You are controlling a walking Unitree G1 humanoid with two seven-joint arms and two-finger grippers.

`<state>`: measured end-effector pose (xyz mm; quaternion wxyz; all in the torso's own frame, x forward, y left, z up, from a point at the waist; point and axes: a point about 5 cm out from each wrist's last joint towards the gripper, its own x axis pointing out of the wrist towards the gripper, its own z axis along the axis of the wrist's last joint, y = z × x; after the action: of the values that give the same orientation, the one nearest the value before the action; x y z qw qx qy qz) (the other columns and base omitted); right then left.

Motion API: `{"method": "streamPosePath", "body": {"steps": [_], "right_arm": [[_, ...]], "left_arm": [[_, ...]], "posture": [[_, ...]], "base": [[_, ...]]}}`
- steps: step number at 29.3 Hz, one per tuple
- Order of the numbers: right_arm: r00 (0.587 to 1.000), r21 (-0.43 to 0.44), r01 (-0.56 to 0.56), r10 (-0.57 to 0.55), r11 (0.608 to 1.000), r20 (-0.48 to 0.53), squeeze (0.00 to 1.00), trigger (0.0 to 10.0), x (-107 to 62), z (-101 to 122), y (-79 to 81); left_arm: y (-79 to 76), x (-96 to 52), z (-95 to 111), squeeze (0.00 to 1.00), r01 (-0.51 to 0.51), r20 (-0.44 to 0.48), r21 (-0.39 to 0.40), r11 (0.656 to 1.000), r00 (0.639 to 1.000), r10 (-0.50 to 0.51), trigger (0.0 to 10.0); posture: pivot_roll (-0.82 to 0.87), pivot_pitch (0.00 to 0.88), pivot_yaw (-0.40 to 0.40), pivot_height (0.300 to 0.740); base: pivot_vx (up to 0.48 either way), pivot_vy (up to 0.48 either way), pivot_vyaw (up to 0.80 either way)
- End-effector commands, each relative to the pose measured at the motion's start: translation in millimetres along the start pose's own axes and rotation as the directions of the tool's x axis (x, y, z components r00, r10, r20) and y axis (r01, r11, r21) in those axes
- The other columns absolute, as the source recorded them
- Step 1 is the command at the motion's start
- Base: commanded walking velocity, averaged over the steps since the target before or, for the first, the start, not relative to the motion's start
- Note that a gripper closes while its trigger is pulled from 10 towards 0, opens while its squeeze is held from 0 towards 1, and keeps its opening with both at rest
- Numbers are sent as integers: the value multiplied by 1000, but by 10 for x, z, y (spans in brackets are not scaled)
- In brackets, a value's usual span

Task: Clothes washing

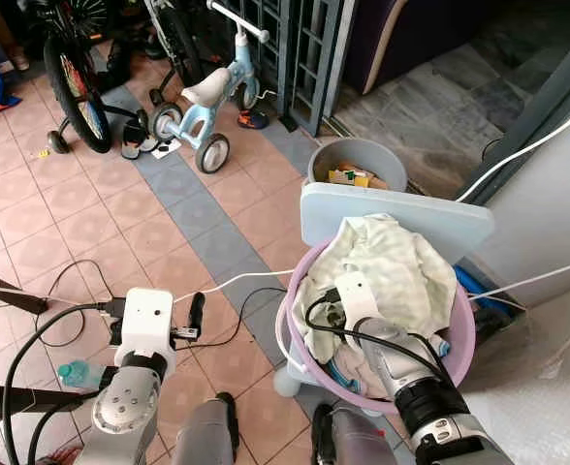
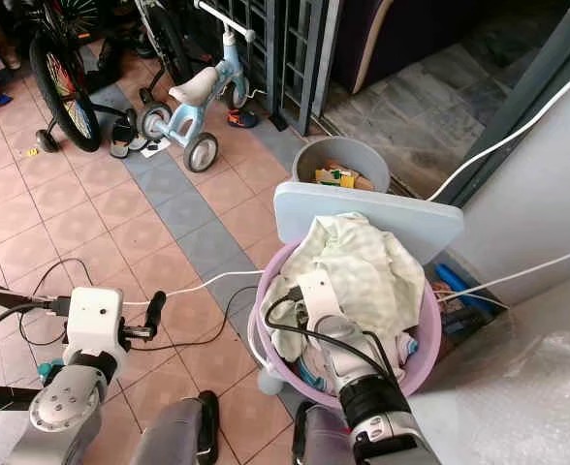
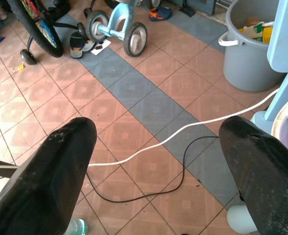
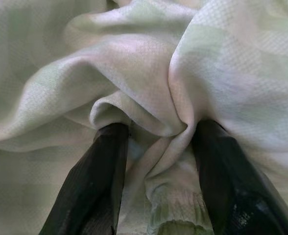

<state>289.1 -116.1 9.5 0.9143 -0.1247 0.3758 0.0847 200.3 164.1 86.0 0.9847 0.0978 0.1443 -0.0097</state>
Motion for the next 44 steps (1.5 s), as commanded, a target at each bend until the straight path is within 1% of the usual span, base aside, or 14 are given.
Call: {"method": "streamPosePath", "body": {"steps": [1, 10, 16, 21, 24, 25, 26, 29, 31, 33, 35, 36, 40, 44], "right_arm": [[1000, 22, 15, -15, 1000, -12, 0, 0, 21, -39, 0], [1000, 60, 24, -23, 998, -9, 0, 0, 33, -72, -6], [999, 145, 35, -37, 989, 17, 0, 0, 42, -20, -77], [998, 201, 41, -50, 979, 43, 0, 0, 28, 20, -171], [995, 251, 58, -77, 966, 70, 0, 0, 3, 26, -282], [995, 251, 58, -77, 966, 70, 0, 0, 3, 26, -282], [991, 298, 50, -85, 953, 105, 0, 0, -23, 39, -314], [974, 343, 39, -112, 938, 195, 0, 0, -93, 88, -379], [936, 395, 12, -149, 918, 319, 0, 0, -208, 175, -459], [896, 414, 5, -187, 910, 403, 0, 0, -299, 235, -520], [757, 392, 10, -263, 920, 599, 0, 0, -580, 401, -660], [724, 362, 27, -268, 932, 636, 0, 0, -649, 448, -677], [668, 329, 57, -281, 943, 689, 0, 0, -767, 590, -730], [646, 326, 68, -291, 943, 705, 0, 0, -788, 652, -776]], "left_arm": [[-19, -46, -12, 0, 19, -20, 12, 1000, 1000, -19, 10000], [-18, -4, 5, 0, 23, -29, 19, 1000, 999, -23, 10000], [-45, 69, 18, 0, 22, -27, 17, 1000, 999, -22, 10000], [-82, 196, 49, 0, 24, -2, 12, 1000, 1000, -24, 10000], [-121, 355, 90, 0, 27, 22, 7, 1000, 999, -27, 10000], [-121, 355, 90, 0, 27, 22, 7, 1000, 999, -27, 10000], [-138, 403, 100, 0, 29, 32, -2, 1000, 999, -29, 10000], [-133, 480, 109, 0, -17, 34, -7, 1000, 999, 17, 10000], [-168, 530, 128, 0, -6, 43, -27, 1000, 999, 7, 10000], [-198, 556, 147, 0, 10, 64, -30, 1000, 998, -8, 10000], [-238, 608, 199, 0, 23, 100, -19, 1000, 995, -21, 10000], [-238, 628, 213, 0, 19, 107, -21, 1000, 994, -17, 10000], [-269, 695, 241, 0, 29, 128, -22, 999, 991, -26, 10000], [-330, 755, 296, 0, 53, 151, -21, 998, 987, -50, 10000]], "posture": [[174, 280, 5, 740], [166, 266, 3, 740], [152, 227, -1, 740], [124, 164, -2, 740], [99, 115, -1, 740], [99, 115, -1, 740], [82, 82, 2, 740], [61, 36, 10, 740], [54, 10, 14, 740], [46, 0, 21, 740], [30, 0, 31, 740], [25, 0, 34, 740], [-3, 0, 50, 740], [-11, 0, 55, 740]], "base": [[0, 0, 0], [0, 0, 0], [0, 0, 0], [0, 0, 0], [0, 0, 0], [0, 0, 0], [0, 0, 0], [0, 0, 0], [0, 0, 0], [0, 0, 0], [0, 0, 0], [0, 0, 0], [0, 0, 0], [0, 0, 0]]}}
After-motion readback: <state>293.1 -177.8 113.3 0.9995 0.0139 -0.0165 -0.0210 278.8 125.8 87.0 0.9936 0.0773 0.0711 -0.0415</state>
